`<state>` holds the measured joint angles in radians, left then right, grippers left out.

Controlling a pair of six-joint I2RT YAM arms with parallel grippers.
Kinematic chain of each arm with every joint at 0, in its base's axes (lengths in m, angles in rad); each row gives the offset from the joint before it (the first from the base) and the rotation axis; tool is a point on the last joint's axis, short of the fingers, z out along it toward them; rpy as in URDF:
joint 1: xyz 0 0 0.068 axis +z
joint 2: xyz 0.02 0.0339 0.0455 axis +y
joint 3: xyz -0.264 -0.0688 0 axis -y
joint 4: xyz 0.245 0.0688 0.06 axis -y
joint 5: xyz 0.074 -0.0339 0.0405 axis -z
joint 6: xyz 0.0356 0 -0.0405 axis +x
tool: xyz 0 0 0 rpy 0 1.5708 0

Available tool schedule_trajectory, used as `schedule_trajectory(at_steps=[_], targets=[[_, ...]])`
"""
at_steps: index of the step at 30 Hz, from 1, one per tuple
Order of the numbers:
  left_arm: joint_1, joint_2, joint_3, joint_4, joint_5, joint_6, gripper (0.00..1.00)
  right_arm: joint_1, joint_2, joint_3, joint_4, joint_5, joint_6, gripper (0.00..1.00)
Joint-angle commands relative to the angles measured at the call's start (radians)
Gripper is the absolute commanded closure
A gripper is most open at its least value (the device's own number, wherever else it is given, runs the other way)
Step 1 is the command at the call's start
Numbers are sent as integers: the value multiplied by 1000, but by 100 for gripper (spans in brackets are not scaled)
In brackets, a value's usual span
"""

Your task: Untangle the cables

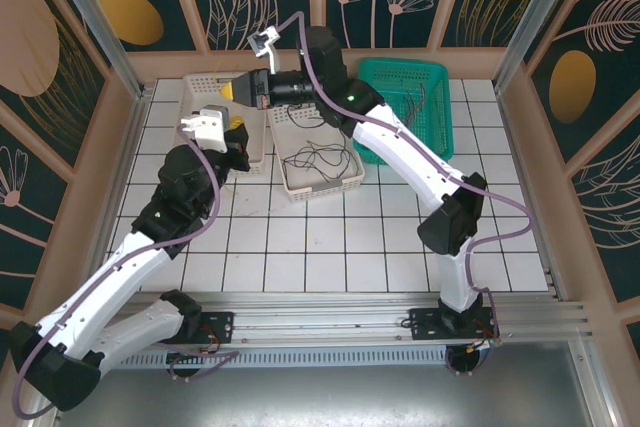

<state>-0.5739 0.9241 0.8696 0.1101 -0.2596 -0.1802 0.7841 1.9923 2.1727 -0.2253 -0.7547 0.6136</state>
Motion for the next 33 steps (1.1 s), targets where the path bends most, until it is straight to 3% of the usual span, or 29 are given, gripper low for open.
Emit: schedule_trajectory(at_steps=[1,4,7,12,15,20,28,33], targets=[[7,-38,-8,30,15,-31,100,-51,-64,-94,104,13,56,100],[8,-55,-2,24,20,-43,100,-72,-84,-162,161,2,94,100],[7,-69,5,25,6,-50,100,-86,-85,-187,154,7,100,93],[9,-63,43,19,-39,-35,100,-109,-101,-258,172,6,113,73],[24,-42,75,22,-51,-25,100,-130,-128,-331,224,2,137,68],[121,17,144,40,8,-36,100,-174,-203,-481,310,45,185,56],[337,196,265,100,135,-97,100,-193,-350,-665,400,77,134,51],[404,338,331,151,155,-116,100,-192,-428,-742,397,88,78,49]])
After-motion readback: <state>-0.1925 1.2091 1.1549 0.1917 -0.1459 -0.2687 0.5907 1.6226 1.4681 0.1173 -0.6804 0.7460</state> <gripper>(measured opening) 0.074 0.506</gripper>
